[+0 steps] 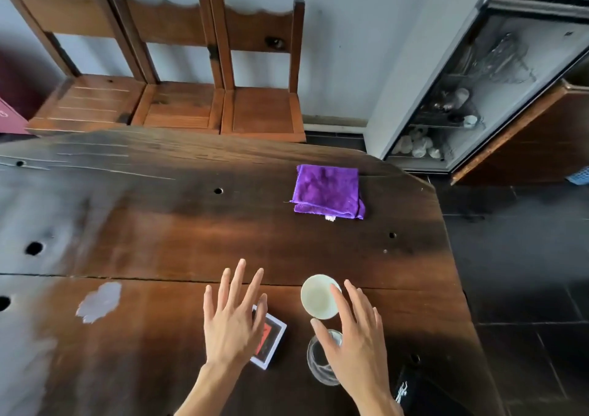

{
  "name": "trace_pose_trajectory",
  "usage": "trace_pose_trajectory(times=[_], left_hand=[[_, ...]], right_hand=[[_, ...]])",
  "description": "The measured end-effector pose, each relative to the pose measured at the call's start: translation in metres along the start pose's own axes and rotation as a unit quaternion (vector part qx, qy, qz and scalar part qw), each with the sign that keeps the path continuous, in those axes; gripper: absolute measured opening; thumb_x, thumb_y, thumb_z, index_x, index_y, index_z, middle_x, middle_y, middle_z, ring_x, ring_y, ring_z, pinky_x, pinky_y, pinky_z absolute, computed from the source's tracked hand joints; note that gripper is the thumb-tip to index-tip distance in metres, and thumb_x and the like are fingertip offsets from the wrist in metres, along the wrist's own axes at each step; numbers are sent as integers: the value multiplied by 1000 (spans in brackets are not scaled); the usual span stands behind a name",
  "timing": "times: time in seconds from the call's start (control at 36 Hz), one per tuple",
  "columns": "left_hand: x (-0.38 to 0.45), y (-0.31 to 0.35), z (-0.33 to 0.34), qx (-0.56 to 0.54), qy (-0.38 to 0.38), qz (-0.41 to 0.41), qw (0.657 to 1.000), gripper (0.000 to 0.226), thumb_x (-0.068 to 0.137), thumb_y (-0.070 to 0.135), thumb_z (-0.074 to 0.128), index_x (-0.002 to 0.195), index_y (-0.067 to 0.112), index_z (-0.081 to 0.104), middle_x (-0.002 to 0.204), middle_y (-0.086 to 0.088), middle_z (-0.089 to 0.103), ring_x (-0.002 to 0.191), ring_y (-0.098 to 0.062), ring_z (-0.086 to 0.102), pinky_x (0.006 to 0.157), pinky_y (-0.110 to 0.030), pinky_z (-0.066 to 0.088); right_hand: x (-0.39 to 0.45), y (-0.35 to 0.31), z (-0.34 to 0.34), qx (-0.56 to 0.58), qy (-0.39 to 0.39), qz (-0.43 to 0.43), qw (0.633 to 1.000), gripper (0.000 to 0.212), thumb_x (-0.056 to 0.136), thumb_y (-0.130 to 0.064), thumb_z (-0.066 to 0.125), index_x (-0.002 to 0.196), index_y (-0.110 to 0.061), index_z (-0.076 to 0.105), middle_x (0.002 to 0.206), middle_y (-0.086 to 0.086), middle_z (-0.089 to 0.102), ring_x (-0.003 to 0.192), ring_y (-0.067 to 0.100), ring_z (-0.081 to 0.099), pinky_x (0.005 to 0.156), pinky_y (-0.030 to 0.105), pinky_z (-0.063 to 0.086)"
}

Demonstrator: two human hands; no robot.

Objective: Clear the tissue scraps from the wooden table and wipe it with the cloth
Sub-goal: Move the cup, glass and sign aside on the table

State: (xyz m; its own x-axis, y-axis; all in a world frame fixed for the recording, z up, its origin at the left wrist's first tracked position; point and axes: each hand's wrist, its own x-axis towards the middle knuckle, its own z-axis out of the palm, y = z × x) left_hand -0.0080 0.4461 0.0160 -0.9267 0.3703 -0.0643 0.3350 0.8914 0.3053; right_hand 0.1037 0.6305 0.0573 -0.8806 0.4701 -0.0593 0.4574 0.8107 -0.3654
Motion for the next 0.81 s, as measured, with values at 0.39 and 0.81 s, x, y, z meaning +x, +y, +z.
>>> trace_pose_trajectory(times=[0.39,0.81], left_hand=[[95,-7,95,58,-52,84,993,59,103,55,23,160,41,23,171,2,16,157,-28,17,123,-60,23],[122,-8,117,95,-55,120,987,56,105,57,18,159,44,27,171,3,20,158,-27,15,124,-61,11]], right_hand=[[37,24,51,73,-51,34,995,99,67,-76,73,152,-40,36,162,-7,33,148,21,34,115,50,36],[50,25,63,126,-106,36,986,105,66,-64,82,151,-52,21,159,-21,27,144,7,29,111,28,41]])
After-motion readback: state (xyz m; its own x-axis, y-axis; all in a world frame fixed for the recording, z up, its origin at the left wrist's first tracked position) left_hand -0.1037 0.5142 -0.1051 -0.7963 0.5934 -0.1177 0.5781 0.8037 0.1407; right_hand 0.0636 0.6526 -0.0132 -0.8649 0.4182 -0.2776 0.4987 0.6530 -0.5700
